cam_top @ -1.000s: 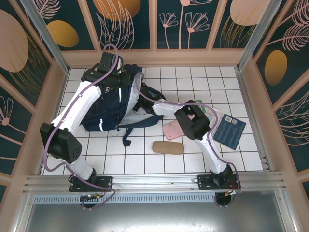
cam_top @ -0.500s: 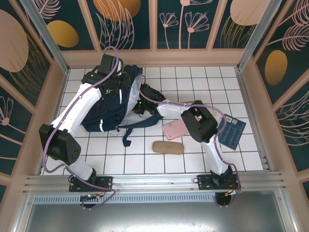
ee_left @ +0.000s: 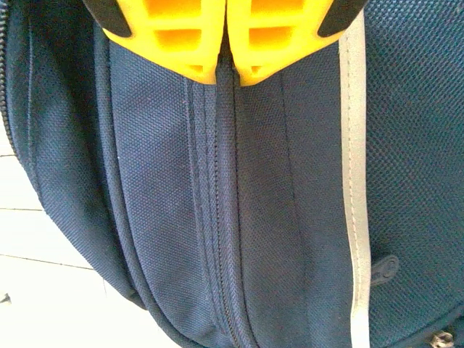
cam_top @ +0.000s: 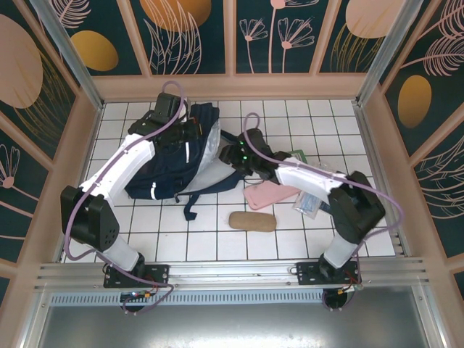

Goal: Pack the student bag

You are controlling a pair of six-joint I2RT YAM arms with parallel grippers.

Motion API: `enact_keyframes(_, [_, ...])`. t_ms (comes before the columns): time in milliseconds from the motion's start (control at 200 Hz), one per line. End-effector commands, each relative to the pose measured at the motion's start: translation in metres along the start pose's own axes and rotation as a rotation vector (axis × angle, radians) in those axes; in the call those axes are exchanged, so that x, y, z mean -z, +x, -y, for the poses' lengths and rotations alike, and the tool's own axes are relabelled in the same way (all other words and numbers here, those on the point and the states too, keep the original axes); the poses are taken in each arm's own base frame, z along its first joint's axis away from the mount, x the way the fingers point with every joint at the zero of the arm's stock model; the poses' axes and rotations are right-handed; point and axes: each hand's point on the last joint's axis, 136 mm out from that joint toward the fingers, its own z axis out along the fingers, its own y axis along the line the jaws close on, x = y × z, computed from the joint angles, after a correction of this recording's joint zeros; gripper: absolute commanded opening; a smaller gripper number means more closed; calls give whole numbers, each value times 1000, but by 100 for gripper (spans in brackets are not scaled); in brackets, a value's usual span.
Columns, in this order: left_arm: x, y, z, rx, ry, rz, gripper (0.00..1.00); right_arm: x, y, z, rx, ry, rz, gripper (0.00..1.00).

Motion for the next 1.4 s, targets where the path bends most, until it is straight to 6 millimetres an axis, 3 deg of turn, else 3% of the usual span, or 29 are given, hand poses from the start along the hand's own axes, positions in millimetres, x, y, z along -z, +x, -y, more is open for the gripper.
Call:
enact_keyframes(0, [12, -16, 20, -19, 105, 69, 10, 37, -20, 51, -28, 170, 106, 61])
enact_keyframes(65, [11, -15, 24, -14, 128, 63, 25, 58, -29, 75, -62, 224, 154, 62])
enact_keyframes(160, [10, -17, 31, -8, 166, 61, 35, 87, -38, 104, -102, 277, 214, 66])
enact_keyframes(255, [7, -19, 38, 8, 207, 57, 53, 116, -50, 140, -164, 348, 279, 68])
enact_keyframes(495, [-14, -13, 60, 25, 278, 14, 67, 170, -62, 221, -306, 485, 387, 74])
enact_keyframes(630, [-22, -8, 77, 2, 299, -5, 83, 199, -64, 271, -411, 573, 456, 79])
enact_keyframes(650, [-34, -3, 74, 5, 288, -27, 84, 202, -63, 278, -430, 579, 460, 79])
enact_keyframes(680, [-38, 0, 78, 0, 289, -38, 92, 206, -63, 290, -465, 587, 467, 79])
enact_keyframes(715, [-41, 0, 80, -3, 291, -42, 94, 209, -62, 300, -495, 584, 471, 79])
enact_keyframes(866, [-52, 3, 91, -14, 301, -64, 95, 202, -56, 334, -591, 551, 446, 80])
enact_keyframes(971, [-57, 3, 93, -19, 300, -73, 96, 188, -58, 345, -622, 528, 401, 80])
enact_keyframes(1126, [-63, 2, 92, -19, 290, -79, 97, 162, -73, 338, -603, 424, 342, 79])
enact_keyframes(1391, [-77, 7, 83, -14, 232, -96, 92, 114, -92, 303, -528, 330, 242, 79])
